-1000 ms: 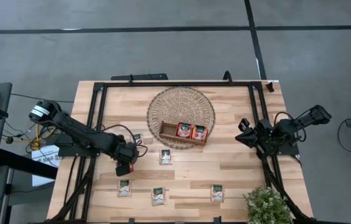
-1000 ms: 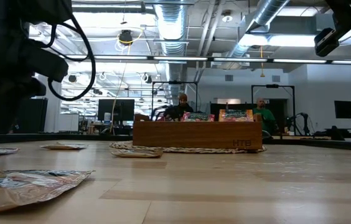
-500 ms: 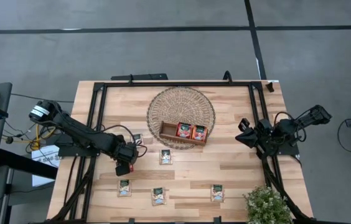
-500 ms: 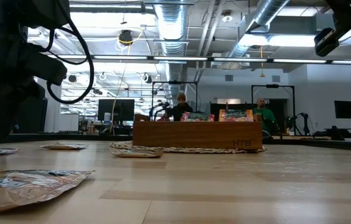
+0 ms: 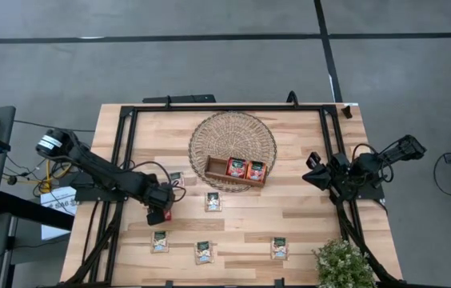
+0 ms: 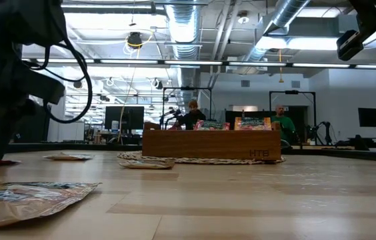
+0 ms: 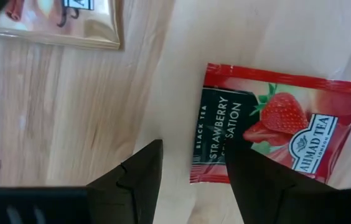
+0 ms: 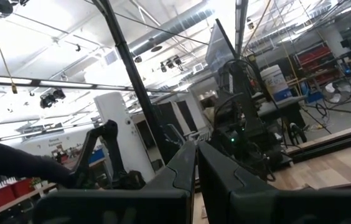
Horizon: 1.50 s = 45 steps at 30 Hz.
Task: Pick & Place Tea
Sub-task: Put the red tea bag into the middle section of the wooden organizer
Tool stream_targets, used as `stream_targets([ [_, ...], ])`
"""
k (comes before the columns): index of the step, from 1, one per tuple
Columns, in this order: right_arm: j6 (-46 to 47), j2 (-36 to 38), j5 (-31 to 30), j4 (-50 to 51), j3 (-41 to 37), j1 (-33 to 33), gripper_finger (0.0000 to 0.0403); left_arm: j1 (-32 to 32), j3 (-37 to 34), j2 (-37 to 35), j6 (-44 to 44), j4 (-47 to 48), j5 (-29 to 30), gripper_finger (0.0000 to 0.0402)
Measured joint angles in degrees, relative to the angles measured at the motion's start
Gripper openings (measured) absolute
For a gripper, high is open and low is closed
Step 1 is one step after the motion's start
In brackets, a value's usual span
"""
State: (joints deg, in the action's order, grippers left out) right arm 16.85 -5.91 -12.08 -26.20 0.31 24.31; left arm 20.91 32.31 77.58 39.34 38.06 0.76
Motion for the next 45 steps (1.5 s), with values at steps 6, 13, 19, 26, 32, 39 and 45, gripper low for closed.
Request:
stream_targets([
  [6,0.71,0.0,0.0,0.15,0.35,-0.02,0.001,0.0,-0.76,0.02,0.6,-1.08,0.41,0.0167],
  [13,0.71,0.0,0.0,0.42,0.49,-0.02,0.001,-0.02,-0.83,0.07,0.6,-0.96,0.21,0.014],
  [19,0.71,-0.01,0.02,0.42,0.6,-0.02,0.001,-0.04,-0.91,0.09,0.66,-0.72,0.63,0.0077],
  [26,0.71,-0.02,0.03,0.42,0.69,-0.02,0.001,-0.04,-0.94,0.15,2.98,-1.15,0.61,0.001],
  [32,0.71,-0.01,0.04,0.43,0.71,-0.02,0.001,0.0,-0.96,-0.34,6.01,-0.66,0.9,0.0001],
  [39,0.71,0.0,0.07,0.44,0.77,-0.02,0.001,0.06,4.12,-1.25,6.57,8.16,3.08,0.0],
  [45,0.89,0.0,0.07,0.43,0.8,-0.02,0.001,0.15,13.4,-1.32,6.11,17.92,8.06,0.0],
])
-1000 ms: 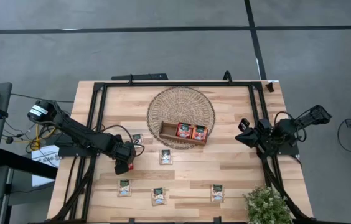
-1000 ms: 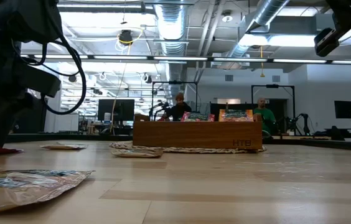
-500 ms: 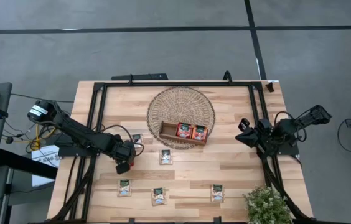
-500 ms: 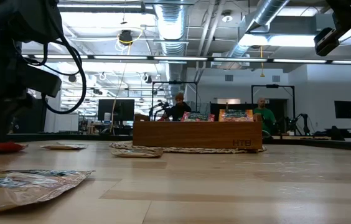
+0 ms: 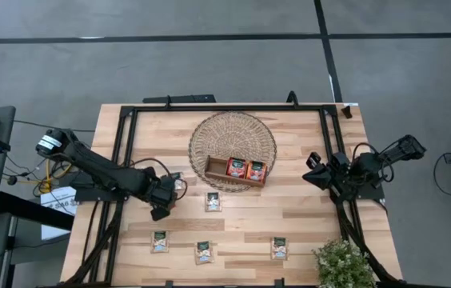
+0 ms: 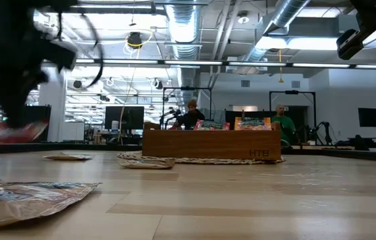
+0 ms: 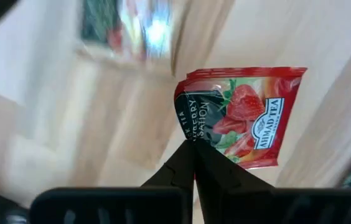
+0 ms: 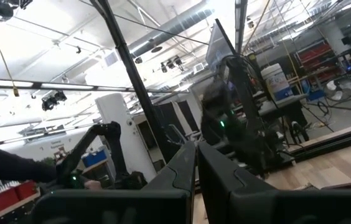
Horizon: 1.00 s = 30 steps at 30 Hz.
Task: Pick & Place Tea
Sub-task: Put the red tea bag into the middle section of the wooden organizer
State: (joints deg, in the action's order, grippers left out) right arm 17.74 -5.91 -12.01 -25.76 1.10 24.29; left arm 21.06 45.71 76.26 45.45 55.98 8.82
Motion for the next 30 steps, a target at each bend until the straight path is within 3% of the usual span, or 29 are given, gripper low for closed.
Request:
stream_targets([
  [9,3.27,0.0,-1.58,-0.02,0.0,-0.11,0.001,-0.34,19.7,1.31,-8.04,8.1,14.78,0.0],
  [17,3.32,-1.01,-1.61,0.08,0.64,-0.71,0.001,-2.74,35.41,13.42,-22.28,8.94,20.88,0.0],
  [23,3.75,-6.75,-1.59,7.25,7.17,-1.9,0.001,-4.75,45.37,22.08,-32.72,9.05,24.93,0.0],
  [30,6.24,-18.14,-1.58,16.77,16.26,-4.74,0.001,-5.68,55.89,27.2,-39.31,9.03,30.32,0.0],
])
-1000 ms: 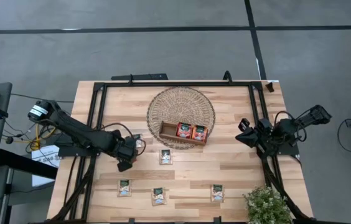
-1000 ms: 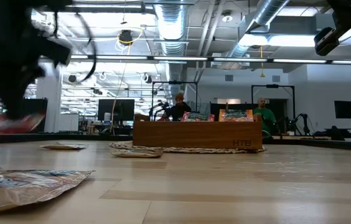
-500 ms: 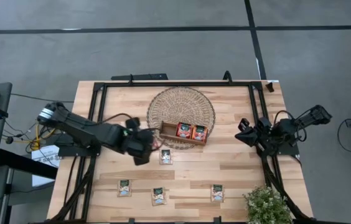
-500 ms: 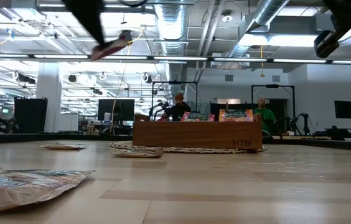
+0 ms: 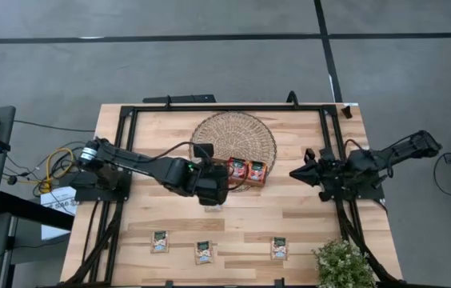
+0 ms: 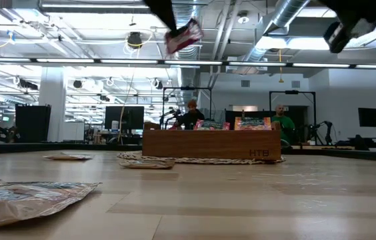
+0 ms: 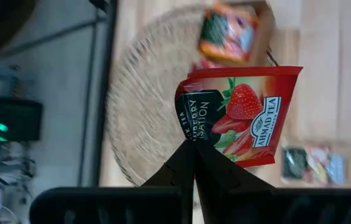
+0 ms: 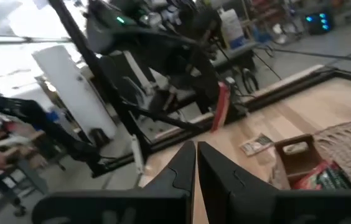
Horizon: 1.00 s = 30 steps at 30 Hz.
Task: Pick & Place Tea
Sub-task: Put the red tea bag into the middle section of the wooden organizer
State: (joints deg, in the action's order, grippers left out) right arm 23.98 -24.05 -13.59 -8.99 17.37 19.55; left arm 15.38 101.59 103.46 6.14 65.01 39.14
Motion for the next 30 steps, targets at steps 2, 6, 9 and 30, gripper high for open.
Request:
stream_targets([
  [2,-0.23,-3.2,0.16,0.02,1.96,-0.78,0.001,0.0,2.11,0.72,-1.94,-0.08,1.99,0.0],
  [6,-0.44,-10.55,0.18,0.01,5.31,-2.6,0.001,-0.02,4.44,1.53,-4.43,-0.53,3.84,0.0],
  [9,-0.47,-15.54,0.72,0.1,7.42,-4.1,0.001,-0.02,4.58,1.53,-5.84,-1.74,5.13,0.0],
  [30,-4.97,-43.75,8.08,-3.67,26.27,-14.38,0.014,0.0,4.58,1.53,-8.47,-1.6,8.69,0.0],
])
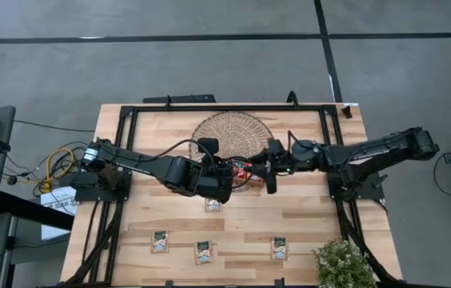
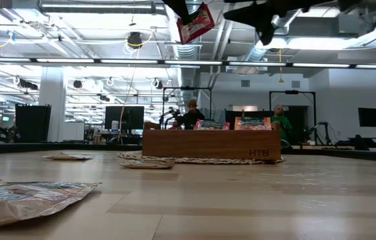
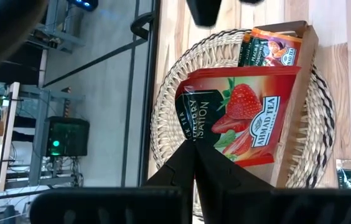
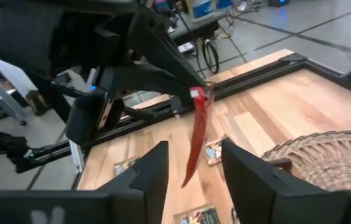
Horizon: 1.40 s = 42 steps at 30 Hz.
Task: Pick & Place Tea
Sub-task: Put the red tea bag into the middle section of the wooden organizer
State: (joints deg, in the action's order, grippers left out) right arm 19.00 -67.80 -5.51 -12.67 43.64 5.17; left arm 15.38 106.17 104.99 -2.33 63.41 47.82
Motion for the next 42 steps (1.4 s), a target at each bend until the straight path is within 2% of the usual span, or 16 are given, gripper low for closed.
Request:
stream_targets([
  [9,-0.02,-5.78,5.66,0.17,4.92,-3.24,0.017,0.0,0.0,0.0,-1.14,0.1,-0.01,0.0],
  [20,0.35,-9.43,6.95,0.26,7.67,-5.13,0.0177,0.0,0.0,0.0,-1.31,0.16,-0.01,0.0],
  [37,1.13,-9.39,7.73,0.17,7.67,-5.64,0.0097,0.0,0.0,-0.02,-1.33,-0.08,-0.06,0.0],
  [42,1.11,-9.39,7.73,0.17,7.67,-5.64,0.0058,-0.02,0.0,-0.02,-1.33,-0.08,-0.06,0.0],
])
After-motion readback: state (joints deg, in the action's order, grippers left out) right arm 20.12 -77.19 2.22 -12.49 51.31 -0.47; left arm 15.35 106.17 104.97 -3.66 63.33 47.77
